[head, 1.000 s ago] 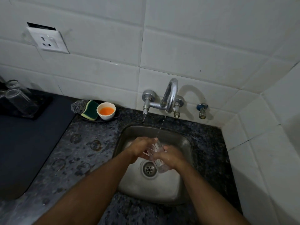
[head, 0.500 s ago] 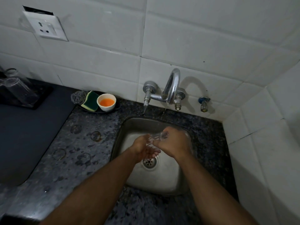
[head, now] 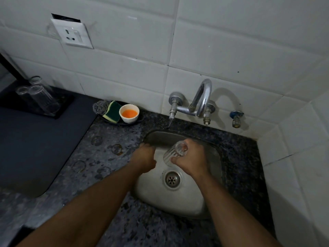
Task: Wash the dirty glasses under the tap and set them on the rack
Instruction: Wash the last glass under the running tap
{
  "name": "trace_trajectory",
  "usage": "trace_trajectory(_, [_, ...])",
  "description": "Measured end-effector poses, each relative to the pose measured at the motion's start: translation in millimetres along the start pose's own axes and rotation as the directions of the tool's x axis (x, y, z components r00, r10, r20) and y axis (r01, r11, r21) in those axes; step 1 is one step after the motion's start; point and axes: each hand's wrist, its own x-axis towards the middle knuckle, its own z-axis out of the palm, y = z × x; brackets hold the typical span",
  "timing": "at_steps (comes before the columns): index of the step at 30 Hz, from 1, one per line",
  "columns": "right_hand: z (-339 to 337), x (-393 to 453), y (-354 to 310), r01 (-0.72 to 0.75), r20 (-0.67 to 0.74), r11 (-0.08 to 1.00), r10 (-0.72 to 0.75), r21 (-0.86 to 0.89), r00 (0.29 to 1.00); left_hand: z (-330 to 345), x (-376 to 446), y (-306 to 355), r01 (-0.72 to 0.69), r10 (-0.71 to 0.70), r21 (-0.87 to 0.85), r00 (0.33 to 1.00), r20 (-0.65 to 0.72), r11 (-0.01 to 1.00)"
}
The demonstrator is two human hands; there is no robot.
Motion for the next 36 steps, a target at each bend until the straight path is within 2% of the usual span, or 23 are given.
trace_trajectory(2, [8,2,-3,0.009,0.010,1.000,-0.009,-0.014,1.000,0,1,-13,-0.021,0.015,0.144,0.999,0.042,0.989])
trace_trajectory(6, [24,3,-9,0.035,0.008,0.999,-0.035,-0.002,0.999,6,6,-27,-0.004,-0.019,0.209,0.994,0.107,0.978])
trace_trajectory(13, [34,12,-22,0.103,0.003,0.995,-0.103,-0.014,0.995,24,17,-51,-0.032,0.017,0.112,0.990,0.139,0.993])
trace_trajectory(22, [34,20,-30,0.127,-0.015,0.992,-0.127,-0.024,0.992,18,19,-44,-0.006,-0.028,0.170,0.980,0.195,0.985])
trace_trajectory(36, [32,18,-21,0.118,-0.010,0.993,-0.118,-0.003,0.993,17,16,-42,0.000,-0.031,0.186,0.986,0.163,0.983])
